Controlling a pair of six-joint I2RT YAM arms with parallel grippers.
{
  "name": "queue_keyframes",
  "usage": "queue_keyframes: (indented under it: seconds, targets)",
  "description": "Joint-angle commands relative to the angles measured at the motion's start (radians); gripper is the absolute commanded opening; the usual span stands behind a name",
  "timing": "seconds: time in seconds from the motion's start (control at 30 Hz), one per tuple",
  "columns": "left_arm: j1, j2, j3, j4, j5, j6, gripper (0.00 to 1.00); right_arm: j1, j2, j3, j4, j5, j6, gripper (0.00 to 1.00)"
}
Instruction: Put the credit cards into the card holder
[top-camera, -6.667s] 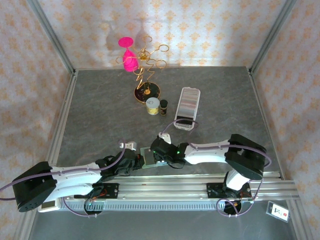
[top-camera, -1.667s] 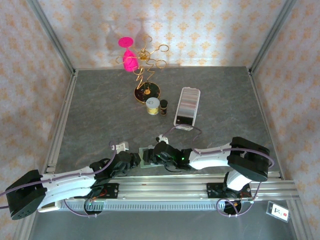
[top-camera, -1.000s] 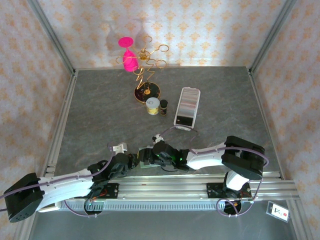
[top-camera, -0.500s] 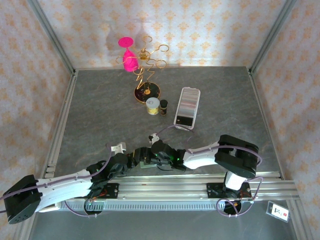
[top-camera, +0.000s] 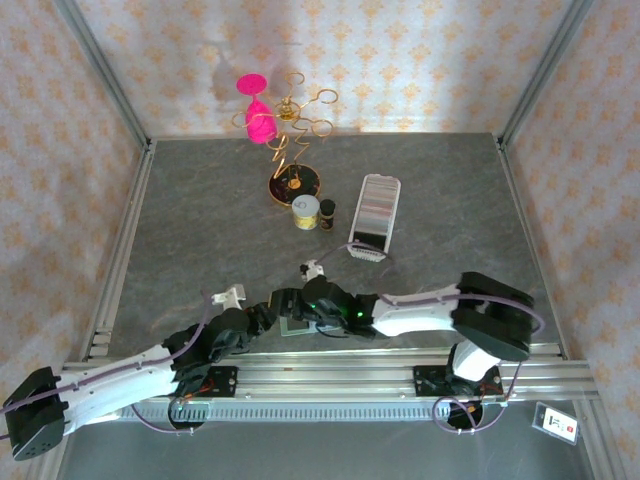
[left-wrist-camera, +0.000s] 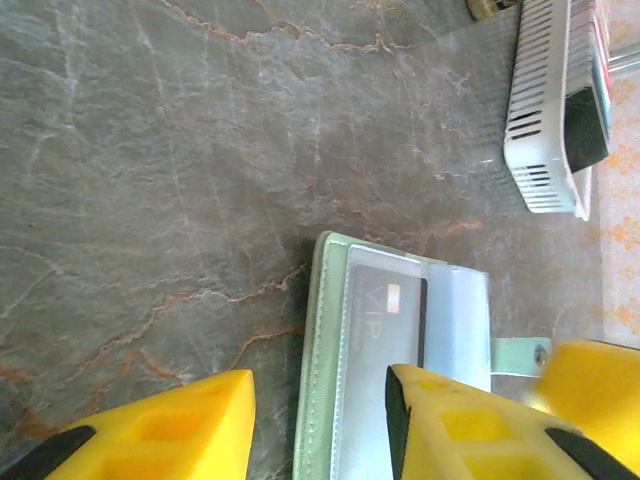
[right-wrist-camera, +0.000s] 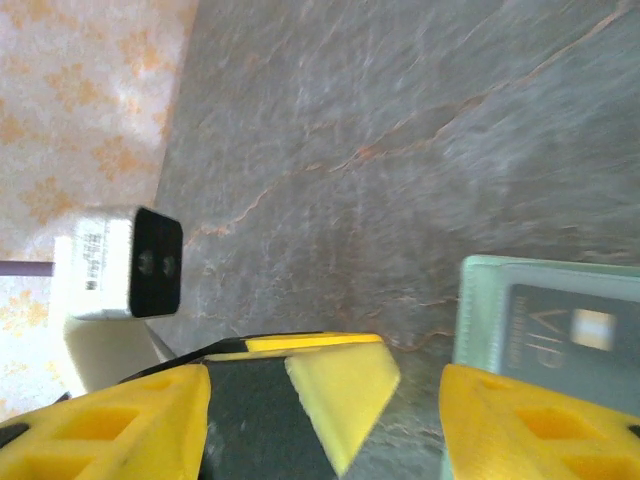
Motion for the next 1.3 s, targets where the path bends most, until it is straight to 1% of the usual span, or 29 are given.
queue_keyframes:
  seconds: [0.0,0.1,0.17,0.23,0.3,0.6,0.77,0.93,1.27]
  targets:
    - [-0.007,0.038,0.002,-0.037,0.017,0.035,0.42,0.004,-0.113,-0.052,-0.236,0.147,-0.029,0.62]
    - [-0.008,0.093,0.027,-0.028,0.013,0.047,0.43,0.004,-0.157,-0.093,-0.330,0.187,-0.011,0.62]
    - [-0.008,0.117,0.029,-0.006,0.014,0.050,0.43,0.004,-0.159,-0.096,-0.374,0.201,-0.008,0.62]
    - [-0.008,0.132,0.024,0.023,0.022,0.052,0.43,0.002,-0.149,-0.092,-0.395,0.190,-0.010,0.62]
    - [-0.009,0.142,0.027,0.028,0.023,0.052,0.43,0.001,-0.134,-0.087,-0.409,0.189,-0.005,0.59]
    - [-0.008,0.144,0.028,0.029,0.028,0.053,0.43,-0.003,-0.079,-0.083,-0.433,0.169,0.004,0.56]
    - [-0.008,0.143,0.027,0.035,0.033,0.053,0.43,-0.002,-0.078,-0.086,-0.445,0.171,0.006,0.56]
    - [-0.008,0.145,0.011,0.065,0.041,0.050,0.42,0.000,-0.064,-0.090,-0.414,0.139,0.005,0.56]
    - [-0.007,0.147,-0.005,0.067,0.041,0.044,0.41,0.001,-0.026,-0.074,-0.376,0.100,0.006,0.59]
